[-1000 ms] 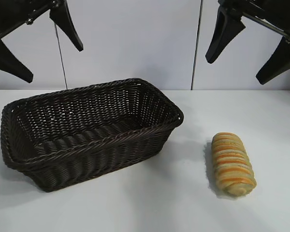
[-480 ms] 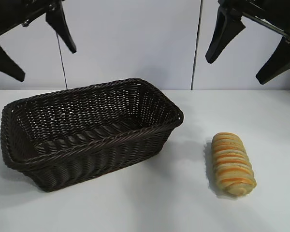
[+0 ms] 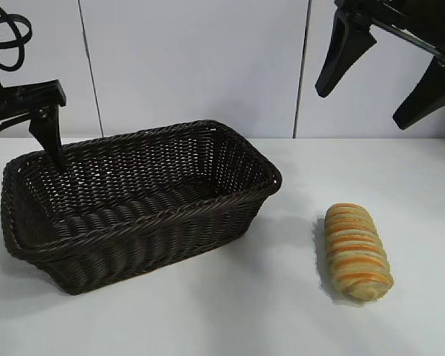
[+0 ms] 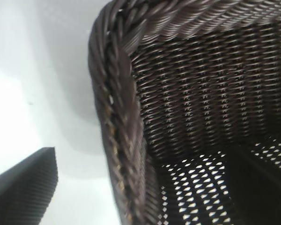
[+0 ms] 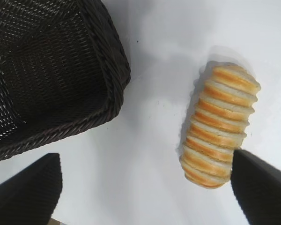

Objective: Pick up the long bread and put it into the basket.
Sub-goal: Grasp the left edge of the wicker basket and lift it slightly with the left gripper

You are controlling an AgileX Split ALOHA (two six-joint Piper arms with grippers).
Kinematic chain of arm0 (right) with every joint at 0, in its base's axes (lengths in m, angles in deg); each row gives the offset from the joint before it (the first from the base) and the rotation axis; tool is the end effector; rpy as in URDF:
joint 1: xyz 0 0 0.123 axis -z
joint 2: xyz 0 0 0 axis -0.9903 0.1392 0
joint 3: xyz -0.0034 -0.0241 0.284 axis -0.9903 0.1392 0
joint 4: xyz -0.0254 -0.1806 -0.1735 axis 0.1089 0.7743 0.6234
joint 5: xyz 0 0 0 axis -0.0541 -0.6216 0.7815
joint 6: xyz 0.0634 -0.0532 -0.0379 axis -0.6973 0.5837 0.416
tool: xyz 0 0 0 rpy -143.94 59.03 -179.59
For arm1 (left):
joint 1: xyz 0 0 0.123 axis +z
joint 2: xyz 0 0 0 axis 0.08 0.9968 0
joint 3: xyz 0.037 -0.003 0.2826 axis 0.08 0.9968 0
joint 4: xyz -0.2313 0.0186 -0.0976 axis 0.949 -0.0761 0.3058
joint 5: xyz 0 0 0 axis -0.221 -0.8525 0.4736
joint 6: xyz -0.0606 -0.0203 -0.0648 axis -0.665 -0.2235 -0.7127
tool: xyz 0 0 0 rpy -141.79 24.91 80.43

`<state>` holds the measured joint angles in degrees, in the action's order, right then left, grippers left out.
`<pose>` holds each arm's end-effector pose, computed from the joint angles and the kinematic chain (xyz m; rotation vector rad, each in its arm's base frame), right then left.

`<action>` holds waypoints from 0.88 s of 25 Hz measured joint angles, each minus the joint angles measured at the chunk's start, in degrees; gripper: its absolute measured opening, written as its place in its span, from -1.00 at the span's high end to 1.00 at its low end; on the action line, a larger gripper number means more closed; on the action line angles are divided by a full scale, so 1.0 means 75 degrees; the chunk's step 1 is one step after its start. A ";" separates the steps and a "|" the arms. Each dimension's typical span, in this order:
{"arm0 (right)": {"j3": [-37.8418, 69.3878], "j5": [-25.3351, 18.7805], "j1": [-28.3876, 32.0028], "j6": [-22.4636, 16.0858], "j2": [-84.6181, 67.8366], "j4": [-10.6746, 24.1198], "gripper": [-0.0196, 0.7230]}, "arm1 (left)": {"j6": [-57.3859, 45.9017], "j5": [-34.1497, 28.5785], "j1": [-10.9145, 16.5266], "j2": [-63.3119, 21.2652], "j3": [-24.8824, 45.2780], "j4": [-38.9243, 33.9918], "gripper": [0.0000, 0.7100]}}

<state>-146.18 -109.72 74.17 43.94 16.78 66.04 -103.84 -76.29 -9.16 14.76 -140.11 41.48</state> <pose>0.3318 0.0753 0.2905 -0.0903 2.7807 0.5252 0.3264 -0.0927 0.1655 -0.3524 2.9735 -0.2963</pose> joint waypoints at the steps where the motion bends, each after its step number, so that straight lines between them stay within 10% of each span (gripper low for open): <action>1: 0.0000 0.0006 0.0000 0.0000 0.0000 0.0000 -0.94 | 0.0005 0.0062 0.0000 0.0076 0.0000 0.0020 -0.96; 7: 0.0000 0.0037 0.0000 0.0000 0.0000 0.0000 -0.94 | 0.0026 0.0275 0.0000 0.0350 0.0025 0.0104 -0.82; 16: 0.0000 0.0056 0.0000 0.0000 0.0000 0.0000 -0.94 | -0.0027 0.0389 0.0036 0.0449 0.0025 0.0228 0.68; 22: 0.0000 0.0056 0.0000 0.0000 0.0000 0.0000 -0.94 | 0.0045 0.0274 0.0052 0.0442 -0.0117 0.0294 0.70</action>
<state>-146.18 -109.31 74.17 43.94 16.78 66.04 -103.51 -74.23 -8.78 18.07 -140.99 43.69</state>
